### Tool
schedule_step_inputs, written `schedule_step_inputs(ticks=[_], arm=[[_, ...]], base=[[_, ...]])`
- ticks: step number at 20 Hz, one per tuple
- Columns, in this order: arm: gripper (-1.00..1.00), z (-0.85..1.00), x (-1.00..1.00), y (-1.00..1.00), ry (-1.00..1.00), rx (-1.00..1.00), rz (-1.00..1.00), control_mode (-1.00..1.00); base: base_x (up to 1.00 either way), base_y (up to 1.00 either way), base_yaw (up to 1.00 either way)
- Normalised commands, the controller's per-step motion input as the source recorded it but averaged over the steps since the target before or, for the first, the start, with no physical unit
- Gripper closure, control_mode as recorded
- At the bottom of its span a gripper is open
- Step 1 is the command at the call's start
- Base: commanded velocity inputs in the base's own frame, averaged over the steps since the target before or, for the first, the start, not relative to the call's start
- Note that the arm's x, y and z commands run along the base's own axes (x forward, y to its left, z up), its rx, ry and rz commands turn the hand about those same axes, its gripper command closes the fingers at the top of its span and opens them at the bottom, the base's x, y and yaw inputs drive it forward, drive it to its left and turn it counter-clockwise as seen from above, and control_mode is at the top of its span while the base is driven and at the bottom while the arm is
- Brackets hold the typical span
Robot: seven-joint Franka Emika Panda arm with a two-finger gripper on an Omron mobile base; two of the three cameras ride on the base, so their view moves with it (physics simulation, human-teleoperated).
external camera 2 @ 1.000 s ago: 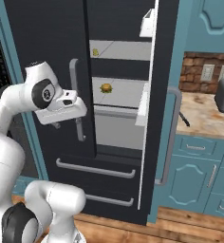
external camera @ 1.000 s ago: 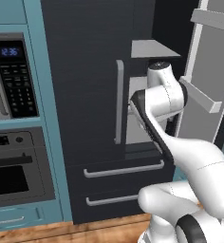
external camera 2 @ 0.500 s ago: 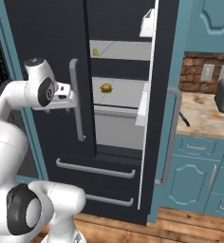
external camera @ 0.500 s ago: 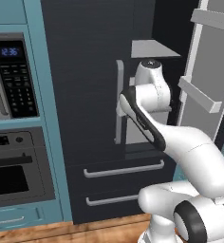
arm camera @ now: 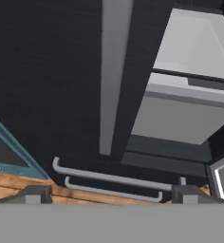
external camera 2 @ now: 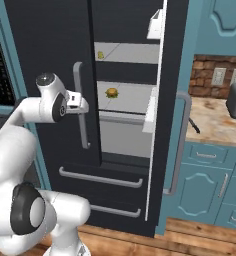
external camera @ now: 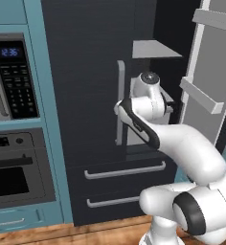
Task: Retrieve the butter from the fridge and place it on a plate on the dining table. Then retrieve the butter knife by the fridge and place it near the plate.
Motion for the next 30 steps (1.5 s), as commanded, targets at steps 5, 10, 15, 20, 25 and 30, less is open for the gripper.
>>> schedule_step_inputs(ticks=[5, 10, 15, 20, 25, 30], arm=[[-1.00, 0.00, 0.61, 0.04, 0.00, 0.03, -0.01, -1.00], [-1.00, -0.18, 0.60, 0.05, 0.00, 0.04, 0.00, -1.00], [-1.00, -0.18, 0.71, 0.10, -0.06, 0.01, 0.00, -1.00], [-1.00, -0.23, 0.58, 0.26, -0.06, 0.00, 0.00, -1.00], [1.00, -0.13, 0.64, 0.07, 0.00, 0.00, 0.00, -1.00], [1.00, -0.10, 0.45, 0.00, 0.00, 0.02, 0.00, -1.00]], base=[[0.00, 0.00, 0.00], [0.00, 0.00, 0.00], [0.00, 0.00, 0.00], [0.00, 0.00, 0.00], [0.00, 0.00, 0.00], [0.00, 0.00, 0.00]])
